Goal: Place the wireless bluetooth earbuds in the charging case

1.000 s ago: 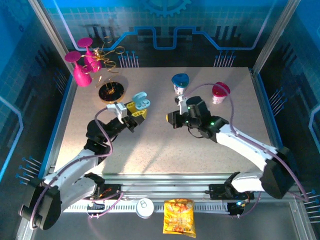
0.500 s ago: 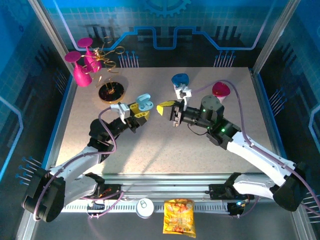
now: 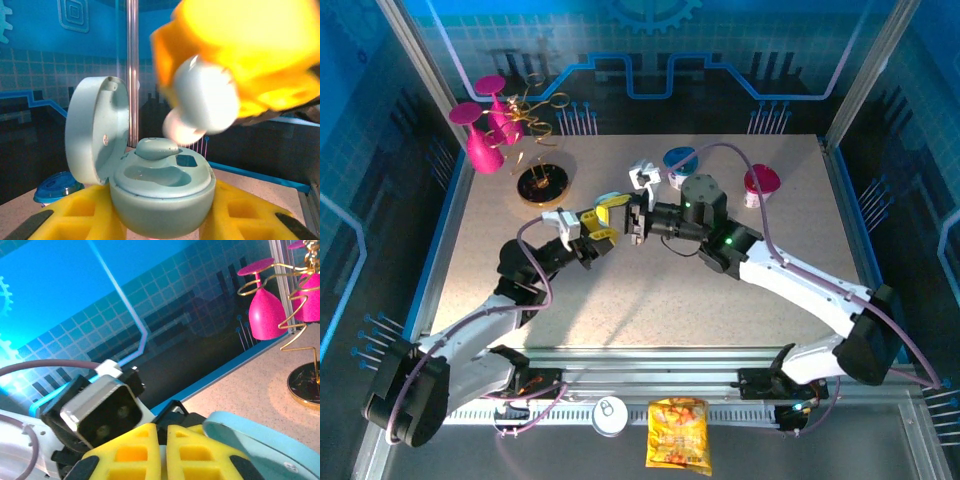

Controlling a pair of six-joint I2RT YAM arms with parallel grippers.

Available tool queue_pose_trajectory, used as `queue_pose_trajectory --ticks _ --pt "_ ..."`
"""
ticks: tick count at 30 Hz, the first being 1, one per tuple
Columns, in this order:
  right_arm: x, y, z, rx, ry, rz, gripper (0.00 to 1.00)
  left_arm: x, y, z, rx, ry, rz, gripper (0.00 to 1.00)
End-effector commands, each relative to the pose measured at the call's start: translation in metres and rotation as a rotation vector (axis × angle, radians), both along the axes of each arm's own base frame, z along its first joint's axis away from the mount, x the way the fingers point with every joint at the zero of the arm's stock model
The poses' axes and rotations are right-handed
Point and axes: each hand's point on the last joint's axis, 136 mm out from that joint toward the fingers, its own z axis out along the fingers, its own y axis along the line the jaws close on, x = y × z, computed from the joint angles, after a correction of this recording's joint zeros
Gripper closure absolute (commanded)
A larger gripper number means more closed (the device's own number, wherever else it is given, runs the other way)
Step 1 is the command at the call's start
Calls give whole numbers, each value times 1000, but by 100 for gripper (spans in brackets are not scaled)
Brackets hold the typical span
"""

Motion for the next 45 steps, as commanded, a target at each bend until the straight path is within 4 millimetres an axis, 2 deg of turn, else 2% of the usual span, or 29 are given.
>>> queue_pose_trajectory --ticks 1,11,26,32,40,45 --pt "-1 9 5 -2 -18 17 93 -6 3 5 5 -46 2 66" --pt "6 8 -13 -42 4 -18 94 -7 5 9 4 -60 15 66" --pt "-5 -3 -25 -57 18 -19 92 -4 7 11 3 -56 36 66" --pt "2 0 -38 -81 47 -36 91 -6 7 15 -6 -61 27 66" --pt "21 -7 -56 -178 44 -143 82 -10 8 19 -14 -67 19 66" --pt "21 -7 -58 -194 44 -144 72 -10 7 17 -9 -61 16 66"
